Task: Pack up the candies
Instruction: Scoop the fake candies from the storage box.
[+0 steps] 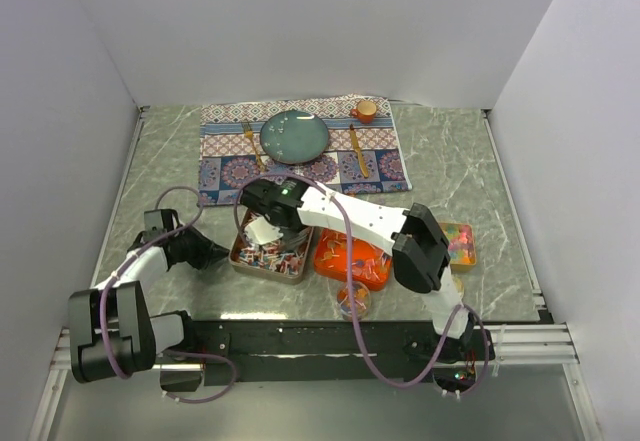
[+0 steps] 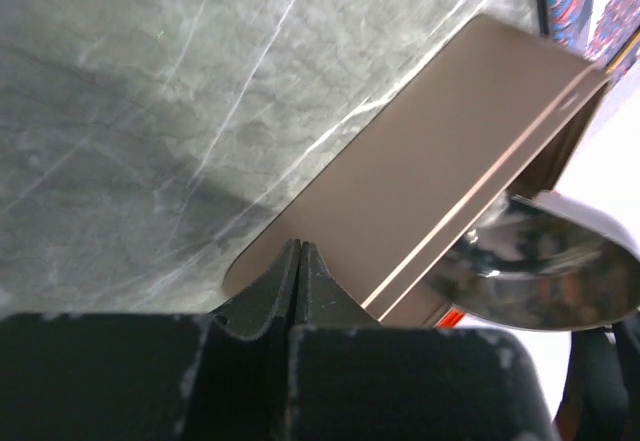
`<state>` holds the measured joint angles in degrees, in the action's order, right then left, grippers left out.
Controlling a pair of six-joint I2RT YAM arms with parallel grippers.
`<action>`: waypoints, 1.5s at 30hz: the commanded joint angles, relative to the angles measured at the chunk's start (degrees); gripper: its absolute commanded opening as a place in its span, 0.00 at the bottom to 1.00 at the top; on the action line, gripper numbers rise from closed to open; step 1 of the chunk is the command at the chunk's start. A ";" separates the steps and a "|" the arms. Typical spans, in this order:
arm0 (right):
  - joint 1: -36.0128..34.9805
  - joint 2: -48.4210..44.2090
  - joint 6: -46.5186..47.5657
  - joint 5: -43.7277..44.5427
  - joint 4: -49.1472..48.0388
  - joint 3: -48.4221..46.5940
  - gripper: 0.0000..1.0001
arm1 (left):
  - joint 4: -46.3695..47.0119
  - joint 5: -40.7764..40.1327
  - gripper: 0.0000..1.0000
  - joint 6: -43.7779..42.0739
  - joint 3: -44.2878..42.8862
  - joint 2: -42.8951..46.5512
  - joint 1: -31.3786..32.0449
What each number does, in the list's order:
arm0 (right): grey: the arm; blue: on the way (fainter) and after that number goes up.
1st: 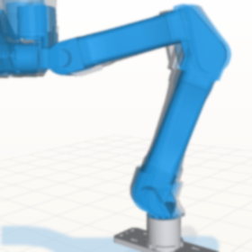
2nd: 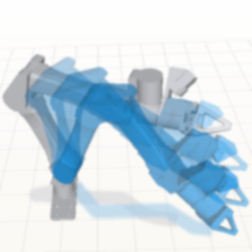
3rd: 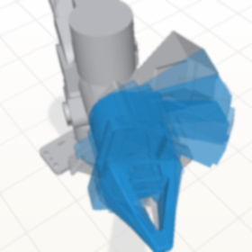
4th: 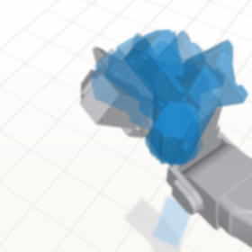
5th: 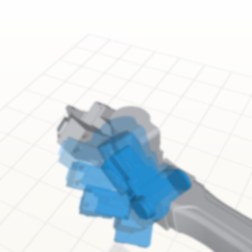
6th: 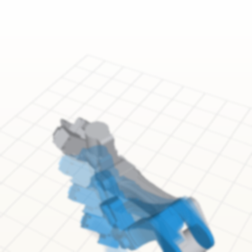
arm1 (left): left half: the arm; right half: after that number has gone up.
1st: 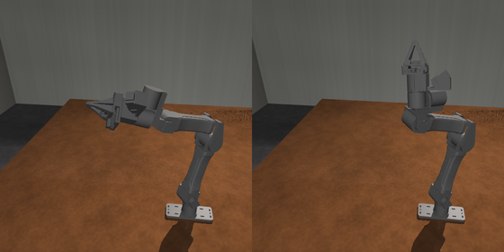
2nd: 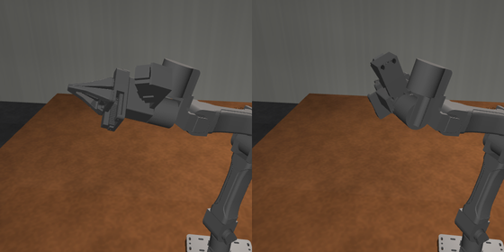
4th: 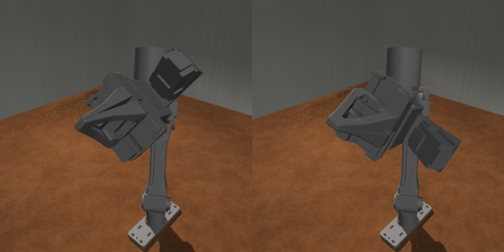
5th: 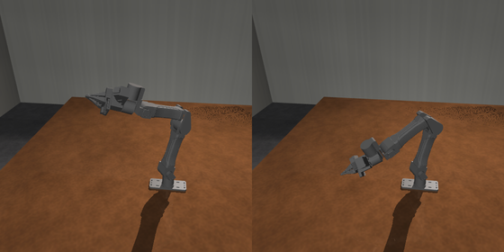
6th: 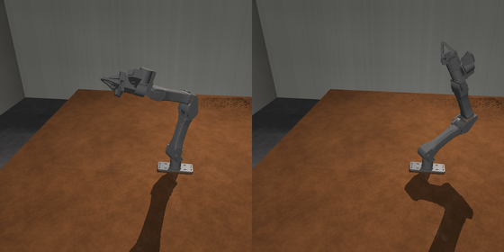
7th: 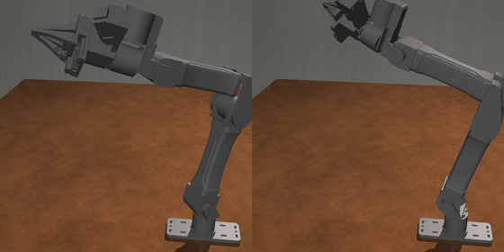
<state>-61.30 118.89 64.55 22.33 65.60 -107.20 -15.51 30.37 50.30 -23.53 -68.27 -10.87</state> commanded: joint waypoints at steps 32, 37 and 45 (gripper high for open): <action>16.82 -14.38 -11.03 -54.14 -14.79 19.10 0.00 | -1.63 5.40 0.13 -8.46 -11.88 -7.92 0.15; 17.53 -21.50 -11.82 -56.16 -22.34 27.91 0.00 | -2.77 8.30 0.15 -11.80 -14.96 -11.35 0.06; 19.90 -29.31 -14.72 -58.01 -30.09 37.32 0.00 | -1.63 15.24 0.19 -14.88 -18.13 -16.10 0.06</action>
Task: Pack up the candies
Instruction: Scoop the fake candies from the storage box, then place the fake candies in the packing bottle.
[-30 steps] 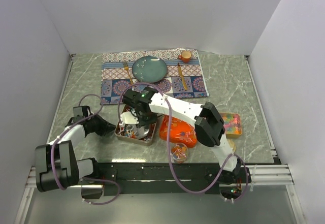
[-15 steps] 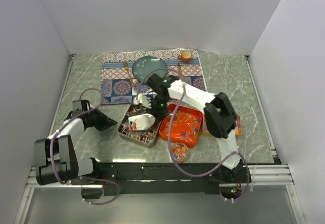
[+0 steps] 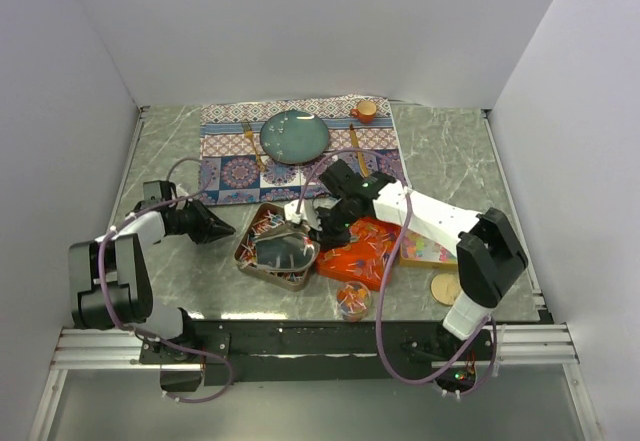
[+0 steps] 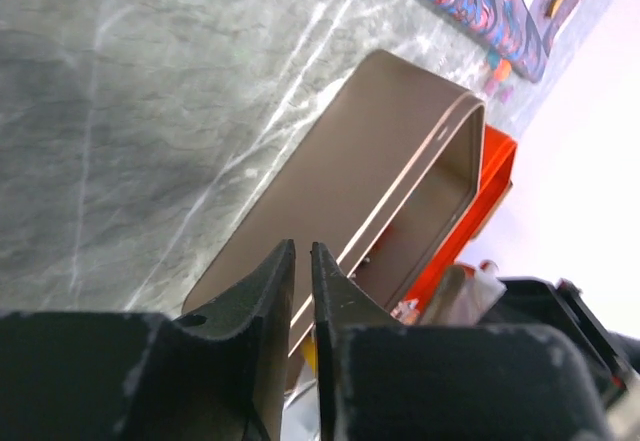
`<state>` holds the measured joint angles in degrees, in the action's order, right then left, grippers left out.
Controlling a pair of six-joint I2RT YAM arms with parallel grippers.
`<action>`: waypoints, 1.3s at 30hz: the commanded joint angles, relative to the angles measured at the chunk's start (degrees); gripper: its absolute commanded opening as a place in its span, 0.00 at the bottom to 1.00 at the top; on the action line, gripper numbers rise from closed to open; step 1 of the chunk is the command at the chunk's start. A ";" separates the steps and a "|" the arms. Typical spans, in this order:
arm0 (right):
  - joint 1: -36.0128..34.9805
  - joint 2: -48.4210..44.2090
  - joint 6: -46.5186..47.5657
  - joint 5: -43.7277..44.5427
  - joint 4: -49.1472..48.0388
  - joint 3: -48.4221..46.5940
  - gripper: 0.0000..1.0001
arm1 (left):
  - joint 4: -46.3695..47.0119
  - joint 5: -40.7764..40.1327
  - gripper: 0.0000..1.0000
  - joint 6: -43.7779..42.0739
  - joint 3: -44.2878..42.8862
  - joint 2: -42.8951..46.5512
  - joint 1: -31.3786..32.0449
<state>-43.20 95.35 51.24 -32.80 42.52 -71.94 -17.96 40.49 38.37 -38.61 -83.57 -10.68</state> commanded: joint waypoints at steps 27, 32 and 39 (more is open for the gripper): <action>20.08 -42.60 32.95 17.41 20.41 19.38 0.00 | 4.94 3.63 0.33 -4.97 -10.87 -0.19 -2.77; 20.00 -44.38 34.10 19.96 21.20 20.44 0.00 | 5.83 3.37 0.33 -4.27 -10.17 0.34 -2.95; 19.38 -42.88 36.47 21.72 24.09 16.40 0.00 | 6.53 2.84 0.33 -4.01 -9.20 0.78 -3.30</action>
<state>-23.57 52.01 85.25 -12.49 64.88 -50.98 -13.91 43.66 33.93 -47.62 -85.21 -13.45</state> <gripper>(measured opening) 0.304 0.332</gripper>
